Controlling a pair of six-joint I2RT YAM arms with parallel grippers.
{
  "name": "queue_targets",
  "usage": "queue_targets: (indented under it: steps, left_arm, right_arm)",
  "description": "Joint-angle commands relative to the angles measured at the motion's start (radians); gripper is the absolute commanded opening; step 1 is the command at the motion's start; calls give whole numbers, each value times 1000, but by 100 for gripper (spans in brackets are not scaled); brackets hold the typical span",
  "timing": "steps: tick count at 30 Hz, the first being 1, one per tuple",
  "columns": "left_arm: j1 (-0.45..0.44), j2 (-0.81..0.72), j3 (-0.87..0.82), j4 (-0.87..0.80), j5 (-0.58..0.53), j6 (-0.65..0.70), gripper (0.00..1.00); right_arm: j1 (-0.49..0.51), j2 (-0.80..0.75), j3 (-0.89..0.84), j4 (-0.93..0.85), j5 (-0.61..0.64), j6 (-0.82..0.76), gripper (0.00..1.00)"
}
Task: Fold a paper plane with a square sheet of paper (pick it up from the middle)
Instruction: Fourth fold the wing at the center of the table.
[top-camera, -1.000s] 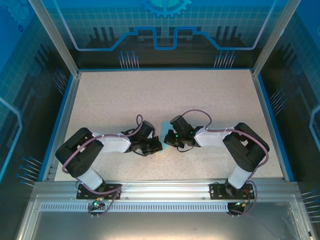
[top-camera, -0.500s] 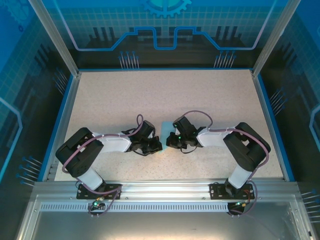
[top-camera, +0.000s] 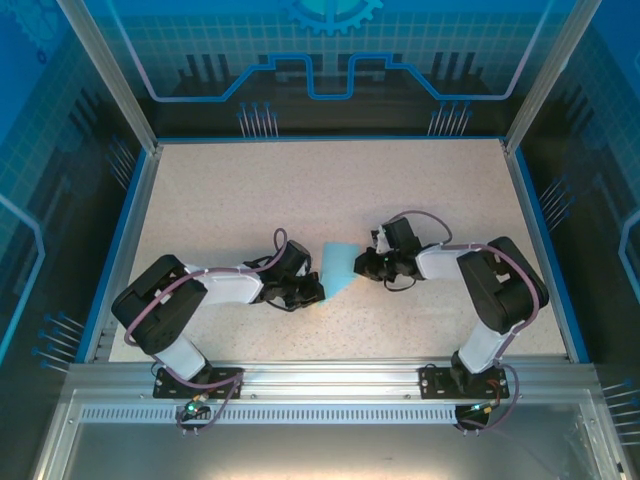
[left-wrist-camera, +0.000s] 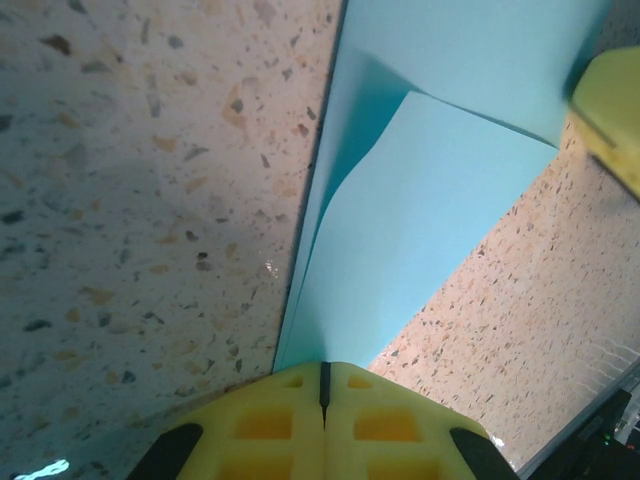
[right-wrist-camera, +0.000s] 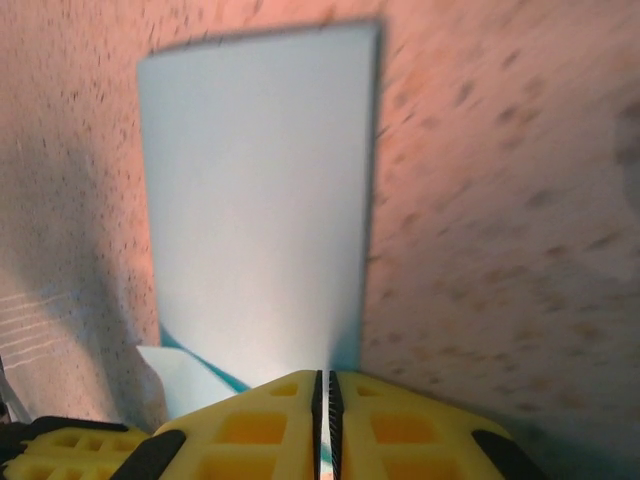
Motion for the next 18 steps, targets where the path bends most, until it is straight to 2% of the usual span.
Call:
queue_targets:
  steps: [1, 4, 7, 10, 12, 18]
  left_arm:
    - [-2, 29, 4, -136, -54, 30, 4]
    - [-3, 9, 29, -152, -54, 43, 6]
    - [-2, -33, 73, -169, -56, 62, 12]
    - [-2, -75, 115, -176, -66, 77, 24]
    - [-3, -91, 138, -179, -82, 86, 34]
    - [-2, -73, 195, -188, -133, 108, 50]
  right_arm:
    - [-70, 13, 25, -67, 72, -78, 13]
    - [-77, -59, 43, -118, 96, -100, 18]
    - [-78, -151, 44, -176, 122, -111, 30]
    - [-74, -243, 10, -210, 141, -112, 46]
    - [-65, -303, -22, -223, 165, -108, 62]
    - [-39, -452, -126, -188, 168, -96, 99]
